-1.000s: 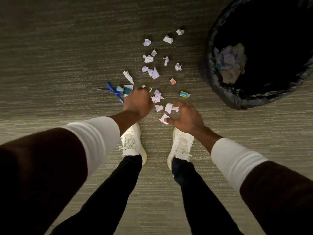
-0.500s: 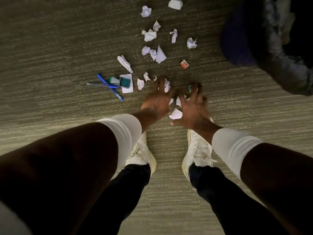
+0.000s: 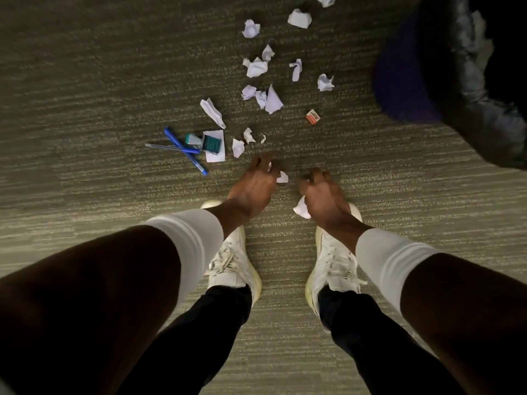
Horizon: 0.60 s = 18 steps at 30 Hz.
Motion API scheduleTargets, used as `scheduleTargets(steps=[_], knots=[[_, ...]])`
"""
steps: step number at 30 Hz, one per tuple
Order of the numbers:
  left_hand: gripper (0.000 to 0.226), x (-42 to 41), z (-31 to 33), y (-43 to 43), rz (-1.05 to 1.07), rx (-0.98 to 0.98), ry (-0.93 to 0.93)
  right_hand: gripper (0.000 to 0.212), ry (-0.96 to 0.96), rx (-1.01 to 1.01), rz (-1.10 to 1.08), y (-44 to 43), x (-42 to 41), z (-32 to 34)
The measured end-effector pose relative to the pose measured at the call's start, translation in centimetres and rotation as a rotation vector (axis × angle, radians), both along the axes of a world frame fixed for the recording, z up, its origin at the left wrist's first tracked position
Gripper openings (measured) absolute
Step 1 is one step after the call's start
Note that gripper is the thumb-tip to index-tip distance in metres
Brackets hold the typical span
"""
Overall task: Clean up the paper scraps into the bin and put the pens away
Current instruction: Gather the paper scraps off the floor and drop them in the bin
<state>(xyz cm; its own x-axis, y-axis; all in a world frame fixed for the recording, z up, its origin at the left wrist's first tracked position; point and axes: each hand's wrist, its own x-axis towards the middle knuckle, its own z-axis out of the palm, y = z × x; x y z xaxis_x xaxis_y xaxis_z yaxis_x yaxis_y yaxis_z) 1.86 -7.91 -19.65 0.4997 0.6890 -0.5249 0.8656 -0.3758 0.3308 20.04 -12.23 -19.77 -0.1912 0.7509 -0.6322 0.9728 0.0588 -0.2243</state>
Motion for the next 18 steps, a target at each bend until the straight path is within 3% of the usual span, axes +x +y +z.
scheduleTargets(steps=[5,12,18], knots=[[0.050,-0.3,3.1,-1.2,0.057,-0.038,-0.006,0.027,0.100,0.024,-0.219,0.3,0.7,2.6],[0.026,0.7,10.2,-0.4,0.561,-0.125,-0.053,0.008,0.272,0.158,-0.539,1.0,1.6,11.0],[0.020,4.9,18.0,1.6,0.738,-0.090,-0.107,0.009,0.257,0.242,-0.671,3.1,3.8,18.8]])
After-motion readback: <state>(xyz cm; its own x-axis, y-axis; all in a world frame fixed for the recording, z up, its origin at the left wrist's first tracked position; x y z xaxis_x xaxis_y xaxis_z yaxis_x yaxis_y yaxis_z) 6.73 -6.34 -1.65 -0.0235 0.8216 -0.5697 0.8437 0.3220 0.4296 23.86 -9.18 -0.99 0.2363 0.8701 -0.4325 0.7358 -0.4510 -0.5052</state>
